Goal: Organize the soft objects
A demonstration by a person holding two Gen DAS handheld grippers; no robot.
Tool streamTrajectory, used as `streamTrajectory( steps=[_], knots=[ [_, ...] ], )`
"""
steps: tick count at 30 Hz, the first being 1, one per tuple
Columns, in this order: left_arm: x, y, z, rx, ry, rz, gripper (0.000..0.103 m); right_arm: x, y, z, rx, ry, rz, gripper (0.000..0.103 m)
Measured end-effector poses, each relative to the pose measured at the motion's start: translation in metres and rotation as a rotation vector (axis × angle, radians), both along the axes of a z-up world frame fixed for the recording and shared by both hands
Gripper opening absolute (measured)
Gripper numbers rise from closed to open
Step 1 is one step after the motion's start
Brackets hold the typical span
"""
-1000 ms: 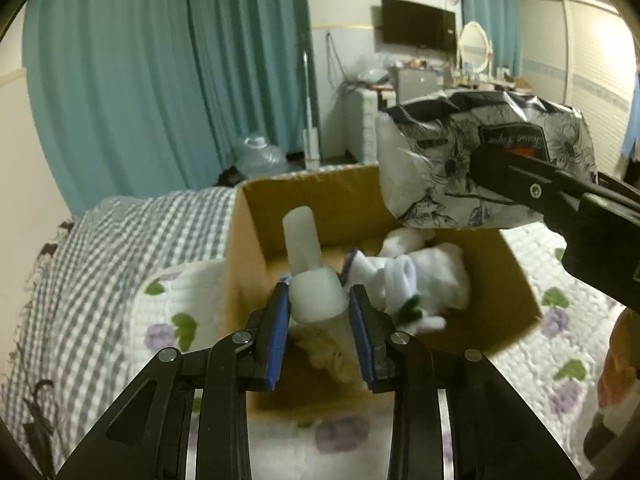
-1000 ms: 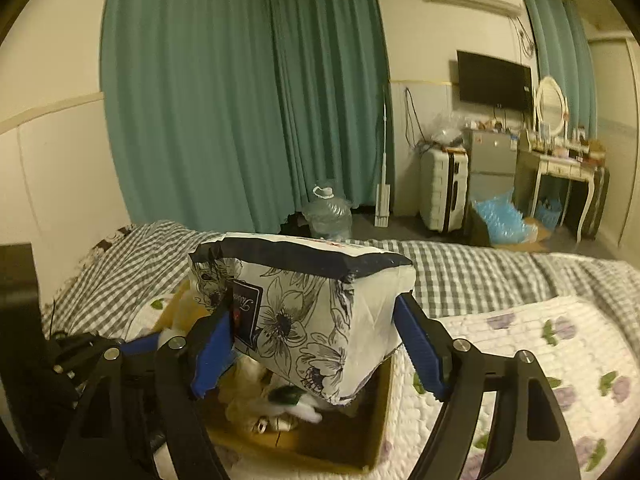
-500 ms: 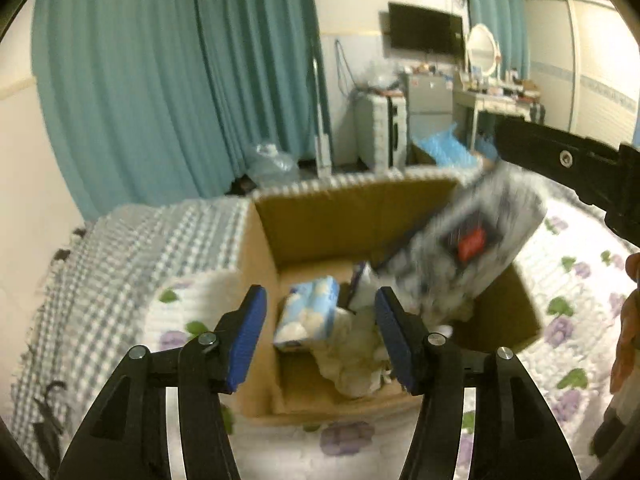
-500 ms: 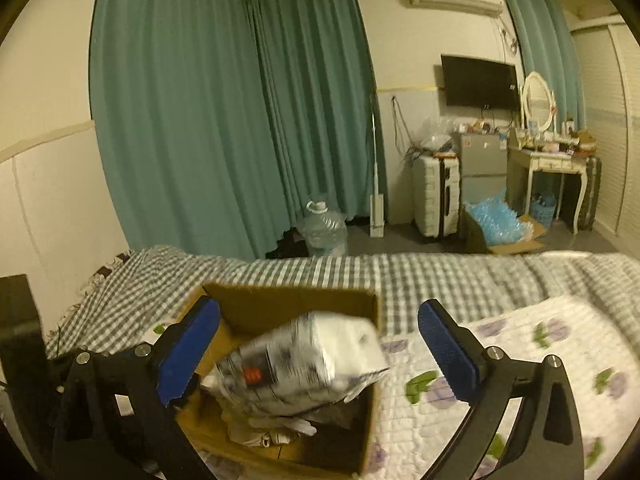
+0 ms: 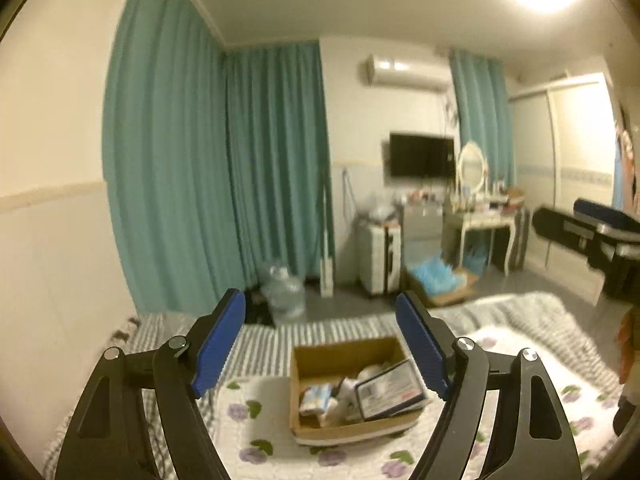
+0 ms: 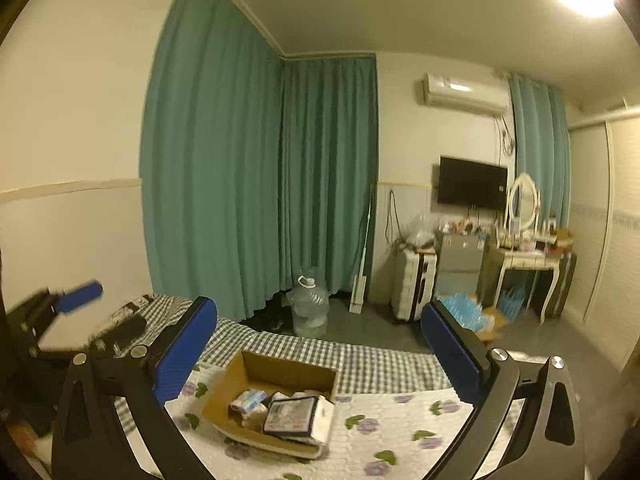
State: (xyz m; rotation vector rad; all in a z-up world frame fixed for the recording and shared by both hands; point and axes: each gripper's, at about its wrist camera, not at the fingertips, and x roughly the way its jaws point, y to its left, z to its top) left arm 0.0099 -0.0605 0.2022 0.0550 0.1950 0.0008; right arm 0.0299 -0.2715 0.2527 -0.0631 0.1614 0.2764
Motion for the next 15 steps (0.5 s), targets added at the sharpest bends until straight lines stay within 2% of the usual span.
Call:
streamTrajectory(
  steps=[3, 8, 12, 15],
  knots=[
    [-0.030, -0.003, 0.006, -0.007, -0.059, 0.006, 0.089, -0.030, -0.006, -0.004, 0.003, -0.005, 0.040, 0.103],
    [-0.044, -0.012, -0.015, 0.048, -0.075, 0.027, 0.089, -0.048, 0.001, -0.045, -0.015, 0.017, 0.072, 0.103],
    [-0.033, -0.009, -0.048, 0.031, -0.052, 0.044, 0.089, -0.040, 0.005, -0.099, 0.004, 0.052, 0.072, 0.103],
    [-0.013, -0.004, -0.086, 0.031, -0.014, 0.093, 0.089, -0.019, 0.004, -0.148, 0.042, 0.101, 0.066, 0.103]
  ],
)
